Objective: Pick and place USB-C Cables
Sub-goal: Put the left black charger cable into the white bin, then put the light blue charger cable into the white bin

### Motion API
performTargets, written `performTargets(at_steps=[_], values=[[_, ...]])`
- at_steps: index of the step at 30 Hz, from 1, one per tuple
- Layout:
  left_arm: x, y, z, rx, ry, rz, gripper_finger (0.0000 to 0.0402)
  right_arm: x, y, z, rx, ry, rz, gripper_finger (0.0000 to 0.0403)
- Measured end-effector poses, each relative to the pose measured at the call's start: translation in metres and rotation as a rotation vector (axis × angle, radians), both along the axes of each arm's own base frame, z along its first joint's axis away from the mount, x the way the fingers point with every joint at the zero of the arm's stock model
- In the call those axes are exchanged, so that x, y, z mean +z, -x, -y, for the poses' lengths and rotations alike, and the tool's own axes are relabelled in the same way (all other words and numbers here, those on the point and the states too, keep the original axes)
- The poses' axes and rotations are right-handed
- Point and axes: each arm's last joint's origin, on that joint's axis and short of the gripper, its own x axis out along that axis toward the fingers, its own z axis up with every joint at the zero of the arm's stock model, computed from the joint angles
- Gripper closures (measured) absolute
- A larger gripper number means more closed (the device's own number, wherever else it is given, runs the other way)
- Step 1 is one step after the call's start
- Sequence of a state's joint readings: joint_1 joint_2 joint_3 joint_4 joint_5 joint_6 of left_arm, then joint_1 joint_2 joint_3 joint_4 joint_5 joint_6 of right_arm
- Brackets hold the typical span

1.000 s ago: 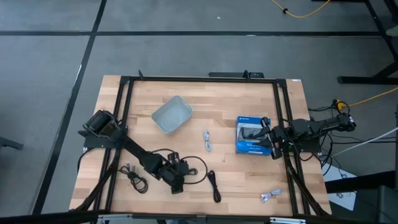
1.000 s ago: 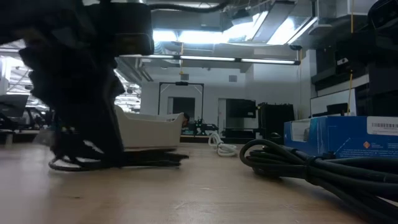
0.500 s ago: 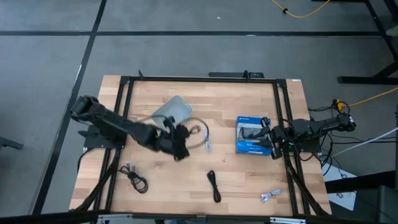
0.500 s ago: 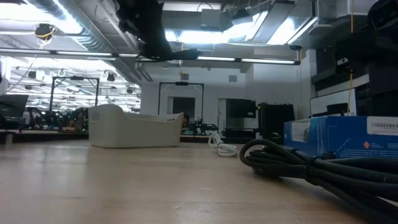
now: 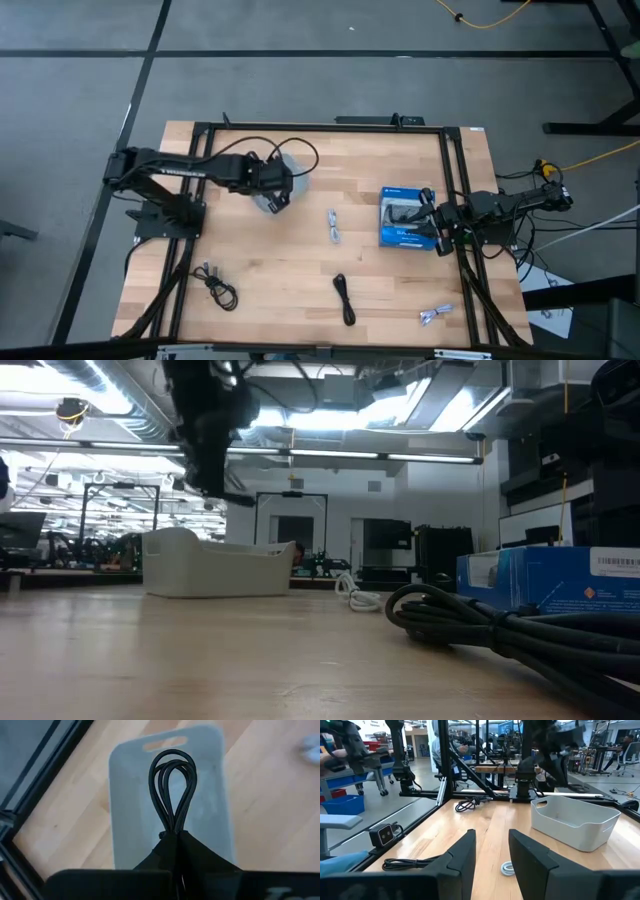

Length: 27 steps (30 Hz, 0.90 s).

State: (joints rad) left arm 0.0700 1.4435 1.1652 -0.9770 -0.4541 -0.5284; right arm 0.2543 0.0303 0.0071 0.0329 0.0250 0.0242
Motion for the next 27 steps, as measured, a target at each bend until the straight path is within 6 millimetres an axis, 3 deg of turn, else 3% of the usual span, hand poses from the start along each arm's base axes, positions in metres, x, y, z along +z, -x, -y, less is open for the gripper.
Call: performTargets(at_steps=[5, 11, 22, 25, 27], values=[[-0.014, 0.000, -0.013, 0.028, -0.005, -0.046, 0.0357, 0.000, 0.000, 0.000, 0.000, 0.000, 0.000, 0.0282], [-0.014, -0.008, -0.017, 0.025, -0.014, 0.027, 0.0316, 0.000, 0.000, 0.000, 0.000, 0.000, 0.000, 0.0282], [-0.013, -0.011, -0.009, 0.060, 0.025, 0.086, 0.0308, 0.001, 0.000, 0.000, 0.000, -0.029, 0.001, 0.0282], [-0.013, -0.013, -0.001, 0.030, 0.034, 0.098, 0.0308, 0.017, 0.002, 0.000, 0.026, -0.221, 0.129, 0.0282], [-0.013, -0.015, 0.003, 0.011, 0.034, 0.108, 0.0308, 0.031, 0.006, -0.002, 0.146, -0.266, 0.256, 0.0282]])
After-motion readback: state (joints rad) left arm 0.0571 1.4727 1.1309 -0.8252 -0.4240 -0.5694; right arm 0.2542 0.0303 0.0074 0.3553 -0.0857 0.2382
